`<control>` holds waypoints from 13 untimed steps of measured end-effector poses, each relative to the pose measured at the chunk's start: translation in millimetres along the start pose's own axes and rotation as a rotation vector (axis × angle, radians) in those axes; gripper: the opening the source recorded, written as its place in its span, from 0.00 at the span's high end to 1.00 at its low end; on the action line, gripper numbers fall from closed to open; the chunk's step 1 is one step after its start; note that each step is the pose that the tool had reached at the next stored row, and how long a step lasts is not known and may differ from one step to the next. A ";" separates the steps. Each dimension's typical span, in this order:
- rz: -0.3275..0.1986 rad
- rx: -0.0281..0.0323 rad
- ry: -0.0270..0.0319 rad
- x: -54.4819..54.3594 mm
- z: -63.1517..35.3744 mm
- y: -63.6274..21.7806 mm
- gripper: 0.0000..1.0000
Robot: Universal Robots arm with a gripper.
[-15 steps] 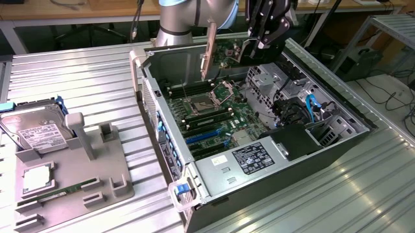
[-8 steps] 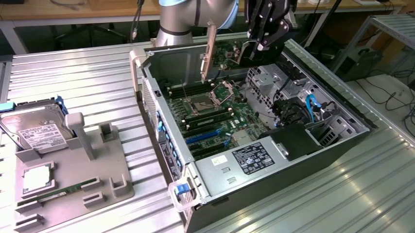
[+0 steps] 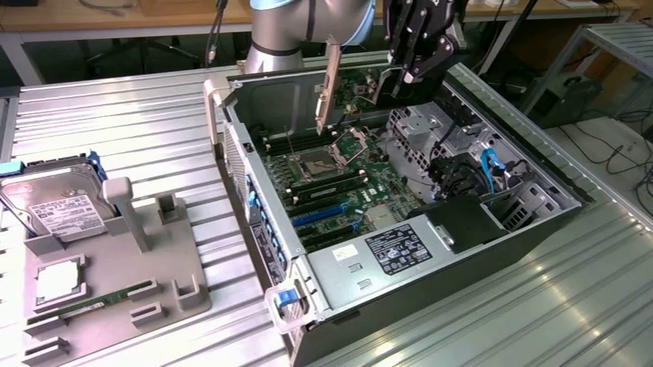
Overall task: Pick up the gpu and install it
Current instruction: 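Insert the gpu into the slot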
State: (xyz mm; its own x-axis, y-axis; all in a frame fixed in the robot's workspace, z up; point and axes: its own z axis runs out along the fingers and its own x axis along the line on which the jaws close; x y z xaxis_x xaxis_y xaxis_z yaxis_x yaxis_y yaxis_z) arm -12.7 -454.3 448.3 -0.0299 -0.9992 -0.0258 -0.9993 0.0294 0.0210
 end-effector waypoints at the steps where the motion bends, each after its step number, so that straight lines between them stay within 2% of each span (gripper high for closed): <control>1: -0.002 0.0000 0.0000 0.1 0.5 0.0 0.73; 13: -0.033 -0.0009 0.0007 3.0 9.2 -0.3 0.73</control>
State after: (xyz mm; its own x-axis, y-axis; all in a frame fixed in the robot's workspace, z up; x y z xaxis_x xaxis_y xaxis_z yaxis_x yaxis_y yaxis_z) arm -12.7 -457.0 439.0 0.0029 -0.9997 -0.0258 -0.9998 -0.0034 0.0210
